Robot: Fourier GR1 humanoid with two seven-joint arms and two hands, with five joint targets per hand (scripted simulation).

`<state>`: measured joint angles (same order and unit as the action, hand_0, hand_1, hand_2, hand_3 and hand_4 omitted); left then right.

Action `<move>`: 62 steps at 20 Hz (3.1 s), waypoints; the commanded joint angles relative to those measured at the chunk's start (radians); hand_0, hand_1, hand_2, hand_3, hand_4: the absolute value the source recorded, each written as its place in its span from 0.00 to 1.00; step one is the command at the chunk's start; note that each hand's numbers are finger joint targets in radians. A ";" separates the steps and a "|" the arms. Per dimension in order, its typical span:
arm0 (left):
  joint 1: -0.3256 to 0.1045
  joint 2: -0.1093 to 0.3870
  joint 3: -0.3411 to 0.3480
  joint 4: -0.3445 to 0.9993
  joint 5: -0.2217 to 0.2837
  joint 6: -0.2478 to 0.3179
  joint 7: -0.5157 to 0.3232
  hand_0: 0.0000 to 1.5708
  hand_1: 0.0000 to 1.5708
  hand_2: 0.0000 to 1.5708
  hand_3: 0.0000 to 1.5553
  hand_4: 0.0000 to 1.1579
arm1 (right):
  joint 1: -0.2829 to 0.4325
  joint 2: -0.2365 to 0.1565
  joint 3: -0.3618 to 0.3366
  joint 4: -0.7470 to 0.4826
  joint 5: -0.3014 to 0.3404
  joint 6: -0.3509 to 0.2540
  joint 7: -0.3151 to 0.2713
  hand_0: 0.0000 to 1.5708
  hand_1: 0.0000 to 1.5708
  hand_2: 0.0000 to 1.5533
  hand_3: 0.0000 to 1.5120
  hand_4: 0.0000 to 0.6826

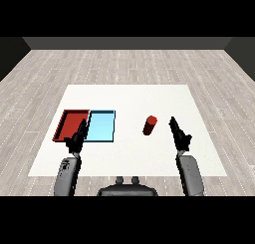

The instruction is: Pick the red can and put it in the red box

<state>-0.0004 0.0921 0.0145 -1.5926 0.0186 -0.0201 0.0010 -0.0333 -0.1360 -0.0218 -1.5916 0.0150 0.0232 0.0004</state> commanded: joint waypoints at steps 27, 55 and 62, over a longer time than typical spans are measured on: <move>-0.049 -0.025 0.084 0.093 0.064 -0.067 -0.469 0.00 0.00 0.00 0.00 0.00 | -0.202 -0.152 -0.240 0.472 -0.198 0.311 -0.445 0.00 0.00 0.00 0.00 0.00; -0.070 -0.069 0.039 -0.002 0.068 -0.018 -0.387 0.00 0.00 0.00 0.00 0.00 | -0.557 -0.027 -0.189 1.005 -0.158 0.247 -0.545 0.00 0.00 0.00 0.00 0.00; 0.047 -0.072 0.029 -0.005 0.073 -0.056 -0.471 0.00 0.00 0.00 0.00 0.00 | -0.568 -0.018 -0.191 1.052 -0.179 0.273 -0.551 0.00 0.00 0.00 0.00 0.00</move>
<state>-0.0185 0.0313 0.0599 -1.5882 0.0998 -0.0651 -0.4222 -0.5633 -0.1490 -0.2062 -0.6018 -0.1591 0.2815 -0.5443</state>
